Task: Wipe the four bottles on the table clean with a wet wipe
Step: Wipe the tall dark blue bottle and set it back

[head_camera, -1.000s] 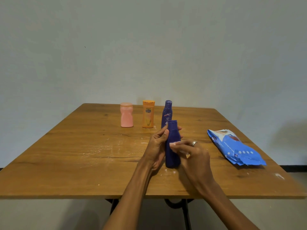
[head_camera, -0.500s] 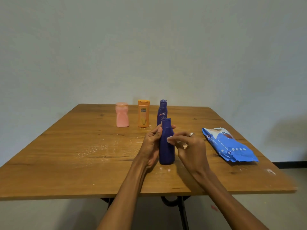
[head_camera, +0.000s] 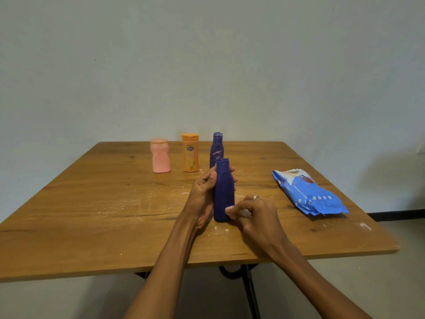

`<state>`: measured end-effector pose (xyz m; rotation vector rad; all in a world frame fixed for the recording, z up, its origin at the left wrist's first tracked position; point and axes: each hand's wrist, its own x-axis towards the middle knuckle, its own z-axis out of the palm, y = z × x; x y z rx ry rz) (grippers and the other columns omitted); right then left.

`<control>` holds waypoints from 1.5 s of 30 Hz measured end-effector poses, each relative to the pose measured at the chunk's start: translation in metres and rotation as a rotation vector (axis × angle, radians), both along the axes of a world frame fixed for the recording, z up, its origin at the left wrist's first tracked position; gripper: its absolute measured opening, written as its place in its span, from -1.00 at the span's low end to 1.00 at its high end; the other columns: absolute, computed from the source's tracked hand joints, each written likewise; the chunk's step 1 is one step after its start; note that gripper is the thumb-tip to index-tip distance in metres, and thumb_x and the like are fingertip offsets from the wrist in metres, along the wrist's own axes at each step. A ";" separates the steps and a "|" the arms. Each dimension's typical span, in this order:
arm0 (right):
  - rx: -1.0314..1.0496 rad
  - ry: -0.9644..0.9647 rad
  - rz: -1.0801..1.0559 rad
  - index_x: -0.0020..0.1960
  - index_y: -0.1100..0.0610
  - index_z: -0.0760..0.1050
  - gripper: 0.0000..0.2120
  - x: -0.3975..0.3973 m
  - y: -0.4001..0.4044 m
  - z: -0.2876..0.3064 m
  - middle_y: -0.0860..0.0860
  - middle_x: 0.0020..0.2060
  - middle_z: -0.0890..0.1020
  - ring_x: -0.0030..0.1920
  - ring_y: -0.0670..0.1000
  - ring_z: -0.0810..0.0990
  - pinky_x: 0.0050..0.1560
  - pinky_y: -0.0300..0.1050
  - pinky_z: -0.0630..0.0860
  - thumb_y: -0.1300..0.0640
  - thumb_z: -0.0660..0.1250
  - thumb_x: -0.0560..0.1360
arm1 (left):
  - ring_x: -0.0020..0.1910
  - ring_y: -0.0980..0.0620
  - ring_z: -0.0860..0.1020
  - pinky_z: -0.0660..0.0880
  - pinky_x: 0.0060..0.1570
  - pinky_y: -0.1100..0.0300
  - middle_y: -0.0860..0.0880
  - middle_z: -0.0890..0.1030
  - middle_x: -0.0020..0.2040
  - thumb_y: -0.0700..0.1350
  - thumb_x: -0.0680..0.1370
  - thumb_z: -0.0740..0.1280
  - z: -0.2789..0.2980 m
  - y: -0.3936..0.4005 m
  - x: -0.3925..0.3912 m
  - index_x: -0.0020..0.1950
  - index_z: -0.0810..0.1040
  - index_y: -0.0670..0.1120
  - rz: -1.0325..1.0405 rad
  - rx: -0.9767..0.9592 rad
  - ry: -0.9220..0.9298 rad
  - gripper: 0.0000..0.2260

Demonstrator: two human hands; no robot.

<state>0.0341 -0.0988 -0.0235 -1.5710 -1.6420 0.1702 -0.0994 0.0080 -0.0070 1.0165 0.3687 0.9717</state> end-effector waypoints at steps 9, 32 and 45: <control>-0.056 -0.004 -0.028 -0.02 -0.12 0.67 -0.84 0.001 -0.004 -0.011 -0.24 -0.04 0.61 0.07 -0.31 0.53 0.01 -0.43 0.49 0.12 0.49 0.47 | 0.21 -0.19 0.54 0.48 0.20 -0.12 -0.24 0.58 0.29 0.19 0.49 0.41 -0.007 -0.003 0.000 0.39 0.52 -0.13 -0.036 0.111 0.151 -0.42; 0.129 0.164 -0.194 0.06 -0.06 0.66 -0.80 0.048 0.015 -0.009 -0.17 -0.02 0.66 0.05 -0.36 0.55 -0.06 -0.54 0.45 0.18 0.47 0.49 | 0.16 0.01 0.64 0.54 0.25 -0.05 -0.04 0.68 0.12 -0.19 0.53 0.41 0.016 0.033 0.047 0.21 0.58 -0.07 0.228 0.293 0.349 -0.75; 0.173 0.117 -0.306 0.10 -0.04 0.66 -0.80 0.096 0.074 -0.017 -0.13 0.00 0.67 0.00 -0.25 0.57 -0.05 -0.53 0.46 0.17 0.44 0.52 | 0.23 0.05 0.49 0.43 0.27 0.07 0.04 0.53 0.18 -0.24 0.64 0.28 0.014 0.096 0.147 0.42 0.39 -0.11 0.392 0.355 0.456 -0.66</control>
